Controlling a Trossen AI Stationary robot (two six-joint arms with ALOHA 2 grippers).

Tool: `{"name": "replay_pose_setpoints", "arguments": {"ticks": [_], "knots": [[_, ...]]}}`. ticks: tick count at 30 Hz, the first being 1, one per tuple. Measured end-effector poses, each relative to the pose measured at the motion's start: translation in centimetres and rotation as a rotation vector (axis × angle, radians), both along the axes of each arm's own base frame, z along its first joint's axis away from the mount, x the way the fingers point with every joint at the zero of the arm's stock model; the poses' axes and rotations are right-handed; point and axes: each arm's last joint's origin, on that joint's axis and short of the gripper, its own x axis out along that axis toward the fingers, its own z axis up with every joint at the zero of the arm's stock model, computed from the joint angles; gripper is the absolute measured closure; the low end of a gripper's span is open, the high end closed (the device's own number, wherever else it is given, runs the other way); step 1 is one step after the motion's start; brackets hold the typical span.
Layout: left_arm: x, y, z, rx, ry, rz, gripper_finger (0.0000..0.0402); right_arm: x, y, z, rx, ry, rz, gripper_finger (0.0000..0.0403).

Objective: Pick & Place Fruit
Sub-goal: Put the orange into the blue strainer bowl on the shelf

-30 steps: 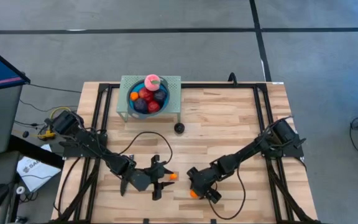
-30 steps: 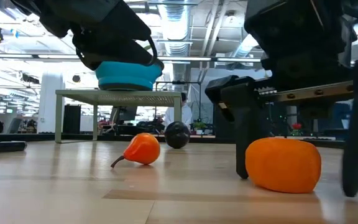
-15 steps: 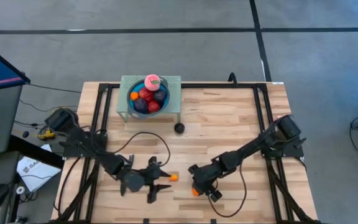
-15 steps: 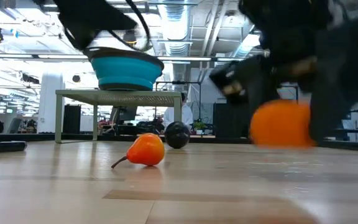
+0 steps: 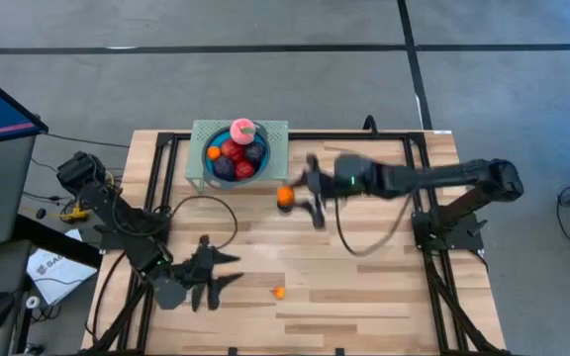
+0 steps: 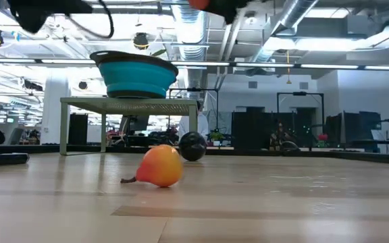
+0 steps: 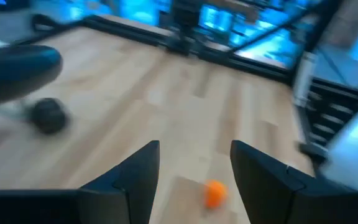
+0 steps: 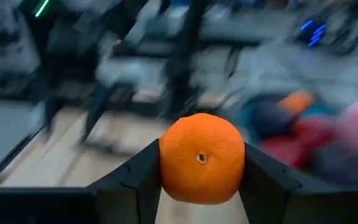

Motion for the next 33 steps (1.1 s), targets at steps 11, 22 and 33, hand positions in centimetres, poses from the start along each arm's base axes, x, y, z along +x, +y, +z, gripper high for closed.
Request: {"name": "replay_pose_setpoints", "arguments": {"ticks": [11,22,33], "knots": [[0.7,1.4,-0.6,-0.014,-0.03,0.108,0.0211,8.6,-9.0,-0.3,0.017,-0.043,-0.139,0.0222],[0.7,1.3,-0.4,-0.03,-0.042,0.104,0.0211,13.9,-11.3,-5.2,0.082,0.097,-0.171,0.0224],[0.7,1.3,-0.4,-0.032,-0.041,0.1,0.0211,14.1,-11.4,-5.5,0.087,0.12,-0.169,0.02]]}}
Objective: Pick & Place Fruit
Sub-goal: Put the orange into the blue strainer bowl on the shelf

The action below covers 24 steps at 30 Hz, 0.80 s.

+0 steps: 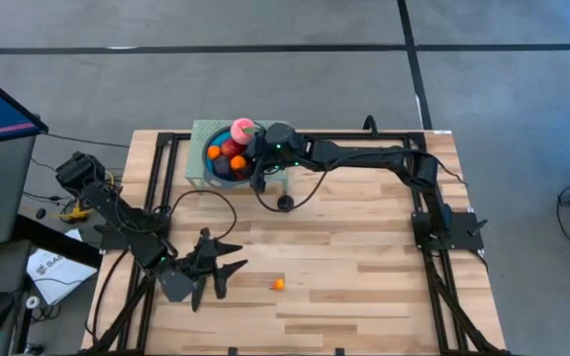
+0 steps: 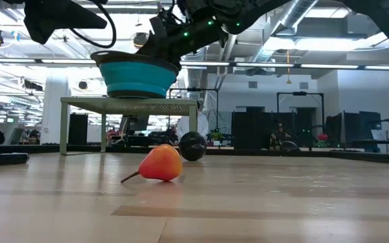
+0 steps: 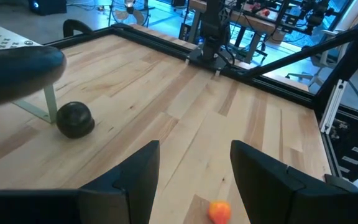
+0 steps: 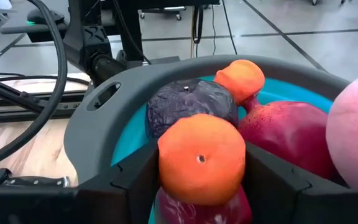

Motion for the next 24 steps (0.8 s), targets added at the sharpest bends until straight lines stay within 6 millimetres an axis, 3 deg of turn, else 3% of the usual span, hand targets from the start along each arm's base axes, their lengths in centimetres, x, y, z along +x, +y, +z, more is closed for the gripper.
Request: {"name": "replay_pose_setpoints", "arguments": {"ticks": [13,24], "knots": [[0.01,-0.01,0.03,-0.002,-0.003,0.0,0.0211,-0.11,-0.15,-0.07,0.003,0.012,-0.004,0.0161],[0.02,-0.02,0.02,-0.001,-0.003,0.0,0.0211,-0.16,-0.3,0.32,-0.014,-0.01,-0.007,0.0158]]}}
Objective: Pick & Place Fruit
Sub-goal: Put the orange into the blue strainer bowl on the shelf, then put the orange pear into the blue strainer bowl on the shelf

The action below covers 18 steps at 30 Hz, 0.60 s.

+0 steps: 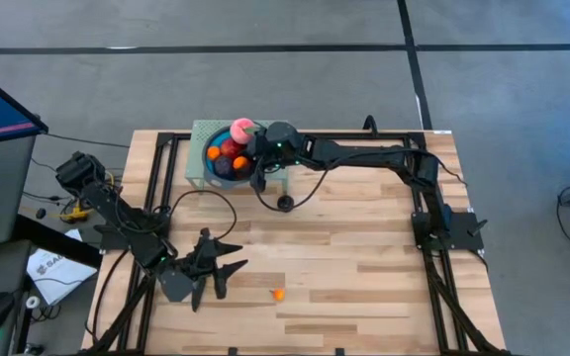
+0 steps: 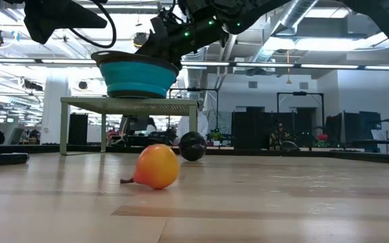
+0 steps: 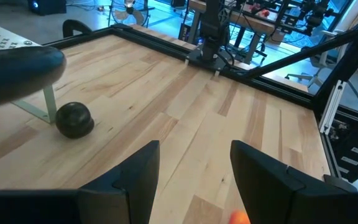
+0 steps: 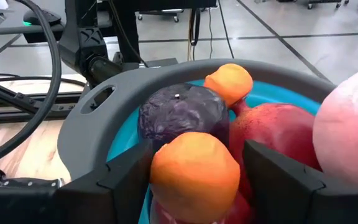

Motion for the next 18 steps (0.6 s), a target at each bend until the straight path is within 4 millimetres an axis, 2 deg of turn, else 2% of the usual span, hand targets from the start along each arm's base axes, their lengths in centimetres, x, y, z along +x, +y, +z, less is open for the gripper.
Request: {"name": "replay_pose_setpoints", "arguments": {"ticks": [13,18], "knots": [[0.0,0.0,0.0,0.004,0.001,-0.001,0.0211,0.0,0.1,4.1,-0.035,0.027,0.015,0.0158],[0.0,0.0,0.0,0.004,0.001,-0.001,0.0211,-0.3,0.9,5.8,-0.064,0.068,0.045,0.0158]]}}
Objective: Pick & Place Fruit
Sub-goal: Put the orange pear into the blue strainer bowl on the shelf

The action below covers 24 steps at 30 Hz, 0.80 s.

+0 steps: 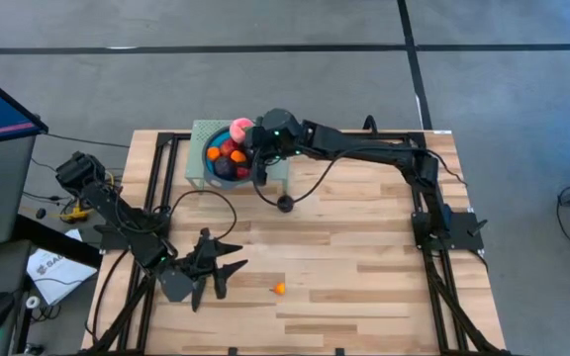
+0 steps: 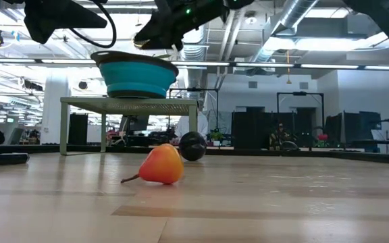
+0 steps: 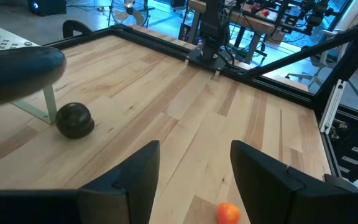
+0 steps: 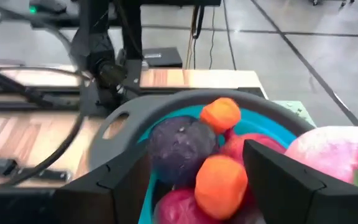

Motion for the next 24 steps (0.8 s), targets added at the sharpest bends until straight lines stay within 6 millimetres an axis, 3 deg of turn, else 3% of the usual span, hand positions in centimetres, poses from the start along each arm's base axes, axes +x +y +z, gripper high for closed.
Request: {"name": "replay_pose_setpoints", "arguments": {"ticks": [6,11,17,24], "knots": [[0.0,0.0,0.0,-0.001,-0.001,-0.001,0.0211,-3.3,4.3,3.8,-0.161,0.117,0.035,0.0179],[0.0,-0.2,0.1,0.063,0.023,-0.05,0.0211,-7.2,9.5,4.5,-0.204,0.294,0.143,0.0219],[0.9,-1.5,1.4,0.212,-0.016,-0.206,0.0226,-13.4,15.6,-0.9,-0.101,0.471,0.222,0.0273],[4.2,-3.0,1.4,0.336,0.034,-0.307,0.0249,-20.6,21.1,-8.1,0.058,0.315,0.124,0.0309]]}}
